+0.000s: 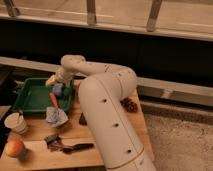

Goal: Wipe table surface with sponge

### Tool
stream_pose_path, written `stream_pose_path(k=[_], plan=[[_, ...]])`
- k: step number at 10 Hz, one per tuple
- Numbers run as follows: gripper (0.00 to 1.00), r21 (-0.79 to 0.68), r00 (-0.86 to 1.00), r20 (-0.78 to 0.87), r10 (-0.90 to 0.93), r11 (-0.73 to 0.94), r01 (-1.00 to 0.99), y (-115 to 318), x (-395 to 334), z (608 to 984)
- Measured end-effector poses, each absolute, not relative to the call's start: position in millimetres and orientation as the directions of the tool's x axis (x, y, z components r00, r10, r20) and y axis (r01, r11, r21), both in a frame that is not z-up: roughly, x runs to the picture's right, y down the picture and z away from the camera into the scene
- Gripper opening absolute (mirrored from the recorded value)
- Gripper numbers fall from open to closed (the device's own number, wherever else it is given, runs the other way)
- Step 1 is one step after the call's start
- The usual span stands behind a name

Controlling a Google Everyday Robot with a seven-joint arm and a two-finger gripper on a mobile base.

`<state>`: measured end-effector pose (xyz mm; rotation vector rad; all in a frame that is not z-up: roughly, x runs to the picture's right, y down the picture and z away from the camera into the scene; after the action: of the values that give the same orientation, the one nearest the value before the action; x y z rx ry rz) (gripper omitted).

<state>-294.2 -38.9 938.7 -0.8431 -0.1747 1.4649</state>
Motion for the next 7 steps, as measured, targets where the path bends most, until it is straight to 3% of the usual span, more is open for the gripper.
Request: stream_pose_path(k=[7], plan=[[0.8, -0.55, 0.171, -0.381, 0.909, -0.074, -0.832, -36, -300, 954]])
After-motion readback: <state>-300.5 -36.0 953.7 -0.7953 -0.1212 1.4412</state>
